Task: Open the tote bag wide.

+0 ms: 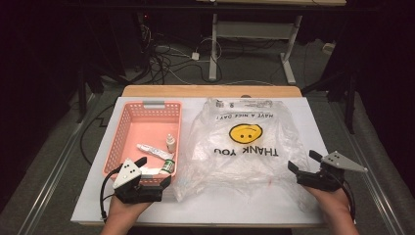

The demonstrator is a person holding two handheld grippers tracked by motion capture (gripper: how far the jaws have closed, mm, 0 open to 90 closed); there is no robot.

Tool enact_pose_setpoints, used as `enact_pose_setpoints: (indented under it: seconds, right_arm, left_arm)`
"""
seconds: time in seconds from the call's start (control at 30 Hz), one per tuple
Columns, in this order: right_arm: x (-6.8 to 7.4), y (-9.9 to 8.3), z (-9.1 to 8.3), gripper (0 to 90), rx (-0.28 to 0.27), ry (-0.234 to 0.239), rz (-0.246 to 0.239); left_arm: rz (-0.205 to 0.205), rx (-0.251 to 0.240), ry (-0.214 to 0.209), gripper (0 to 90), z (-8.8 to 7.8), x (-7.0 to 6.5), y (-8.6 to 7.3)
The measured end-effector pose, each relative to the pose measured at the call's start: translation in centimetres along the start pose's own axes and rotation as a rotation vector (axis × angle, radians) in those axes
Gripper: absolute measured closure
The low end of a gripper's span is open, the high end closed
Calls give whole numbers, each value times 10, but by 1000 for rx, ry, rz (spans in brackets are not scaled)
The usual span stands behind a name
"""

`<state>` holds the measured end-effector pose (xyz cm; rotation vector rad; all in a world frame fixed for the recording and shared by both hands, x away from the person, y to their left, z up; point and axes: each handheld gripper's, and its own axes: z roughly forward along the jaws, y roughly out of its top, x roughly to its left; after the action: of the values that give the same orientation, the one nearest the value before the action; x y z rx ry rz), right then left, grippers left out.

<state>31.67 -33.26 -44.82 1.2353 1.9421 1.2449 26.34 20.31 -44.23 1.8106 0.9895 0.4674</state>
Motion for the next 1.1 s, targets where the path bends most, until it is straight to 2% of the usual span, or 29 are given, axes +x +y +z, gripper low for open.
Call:
enact_pose_setpoints:
  seconds: [0.03, 0.07, 0.1, 0.2, 0.37, 0.5, 0.63, 0.77, 0.87, 0.9, 0.93, 1.1]
  right_arm:
    - [-10, -2, 0, 117, 14, -21, 13]
    - [-10, -2, 0, 117, 14, -21, 13]
    - [-19, -3, 0, 131, 28, -35, 30]
    - [-29, -4, 1, 149, 46, -53, 51]
    - [-41, -6, 10, 173, 107, -75, 68]
    - [-48, -7, 23, 190, 172, -60, 87]
    - [-51, -5, 32, 188, 196, -44, 108]
    - [-50, -2, 42, 171, 217, -40, 107]
    - [-50, -2, 49, 170, 258, -55, 85]
    - [-50, -3, 51, 169, 278, -81, 64]
    - [-50, -3, 54, 172, 294, -88, 58]
    - [-50, -1, 58, 196, 311, -67, 58]
  left_arm:
    - [1, 2, 0, 0, 0, 0, 0]
    - [2, 3, 0, 0, -1, 0, -1]
    - [1, 4, 1, 0, -1, 0, -1]
    - [1, 6, 3, 0, -3, 0, -3]
    - [-6, 11, 4, 0, -4, -1, -6]
    - [4, 20, -2, 0, -4, -7, -8]
    - [0, 22, 3, 0, -8, -8, -12]
    - [-2, 25, 10, 0, -12, -7, -15]
    - [-12, 26, 22, 0, -16, -4, -17]
    - [-12, 28, 30, 0, -17, -4, -18]
    - [-12, 25, 26, 0, -18, -4, -18]
    - [-14, 22, 32, 0, -22, -3, -20]
